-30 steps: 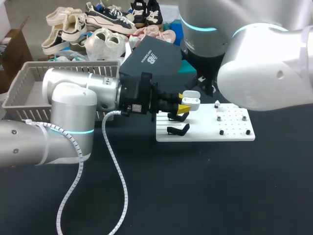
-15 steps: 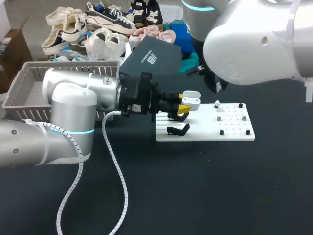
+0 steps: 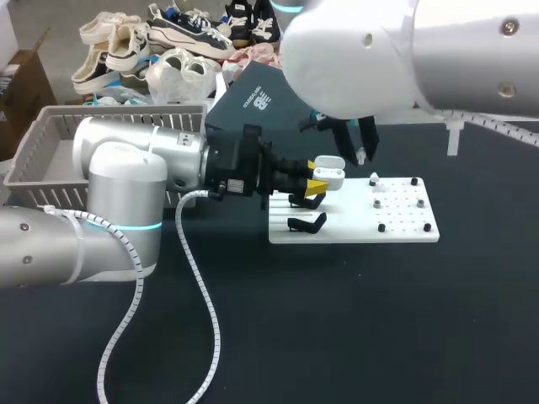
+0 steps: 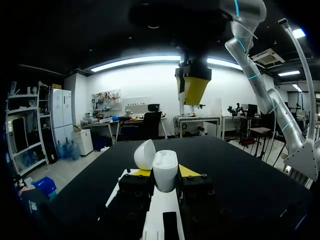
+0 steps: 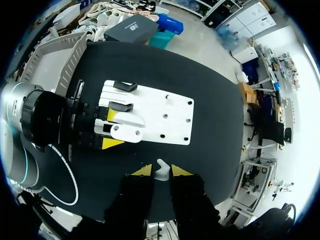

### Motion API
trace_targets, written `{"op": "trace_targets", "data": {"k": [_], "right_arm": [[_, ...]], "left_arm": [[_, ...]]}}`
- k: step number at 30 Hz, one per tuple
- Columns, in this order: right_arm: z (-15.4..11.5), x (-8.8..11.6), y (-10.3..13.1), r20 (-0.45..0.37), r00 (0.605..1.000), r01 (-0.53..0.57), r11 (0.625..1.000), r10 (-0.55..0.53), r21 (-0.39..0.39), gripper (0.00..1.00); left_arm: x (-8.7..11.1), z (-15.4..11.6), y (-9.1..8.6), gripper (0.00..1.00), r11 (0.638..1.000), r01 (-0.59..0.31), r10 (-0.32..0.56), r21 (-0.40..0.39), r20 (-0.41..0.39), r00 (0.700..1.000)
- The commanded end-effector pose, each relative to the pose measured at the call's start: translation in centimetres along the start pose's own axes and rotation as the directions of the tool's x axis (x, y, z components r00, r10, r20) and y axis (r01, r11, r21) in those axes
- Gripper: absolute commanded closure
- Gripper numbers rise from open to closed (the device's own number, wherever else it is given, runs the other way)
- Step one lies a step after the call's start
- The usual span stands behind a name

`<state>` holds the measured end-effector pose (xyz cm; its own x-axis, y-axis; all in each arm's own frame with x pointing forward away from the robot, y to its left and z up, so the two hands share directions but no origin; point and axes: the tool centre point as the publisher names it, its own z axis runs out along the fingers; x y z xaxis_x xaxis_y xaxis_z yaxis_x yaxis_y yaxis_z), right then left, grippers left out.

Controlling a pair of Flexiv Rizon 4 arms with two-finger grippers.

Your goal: Pick up each earbud case from the left stands, insert the matching earbuds, close the lid, and place the case in the box.

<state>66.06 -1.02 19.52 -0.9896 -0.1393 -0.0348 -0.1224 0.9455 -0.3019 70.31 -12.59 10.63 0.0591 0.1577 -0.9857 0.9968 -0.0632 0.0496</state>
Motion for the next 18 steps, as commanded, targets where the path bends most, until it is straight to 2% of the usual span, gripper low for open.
{"op": "trace_targets", "data": {"k": [1,8,10,12,17,18], "right_arm": [[-0.1,-0.2,0.1,-0.008,1.0,0.0,1.0,0.0,0.002,1.0],[-0.1,-0.2,0.1,-0.008,1.0,0.0,1.0,0.0,0.002,1.0],[-0.7,-0.9,0.1,-0.047,0.994,-0.101,0.994,0.098,-0.05,1.0],[-0.9,-1.4,0.4,-0.08,0.982,-0.175,0.982,0.169,-0.066,1.0],[-1.0,-2.0,1.7,-0.095,0.97,-0.223,0.975,0.224,0.015,1.0],[-1.0,-2.1,1.9,-0.094,0.967,-0.238,0.971,0.238,0.01,1.0]], "left_arm": [[0.1,0.1,0.2,1.0,1.0,-0.001,0.001,0.003,0.002,1.0],[0.1,0.1,0.2,1.0,1.0,-0.001,0.001,0.003,0.002,1.0],[0.1,0.1,0.2,1.0,1.0,-0.001,0.001,0.003,0.002,1.0],[0.1,0.1,0.2,1.0,1.0,-0.001,0.001,0.003,0.002,1.0],[0.1,0.1,0.2,1.0,1.0,-0.001,0.001,0.003,0.002,1.0],[0.1,0.1,0.2,1.0,1.0,-0.001,0.001,0.003,0.002,1.0]]}}
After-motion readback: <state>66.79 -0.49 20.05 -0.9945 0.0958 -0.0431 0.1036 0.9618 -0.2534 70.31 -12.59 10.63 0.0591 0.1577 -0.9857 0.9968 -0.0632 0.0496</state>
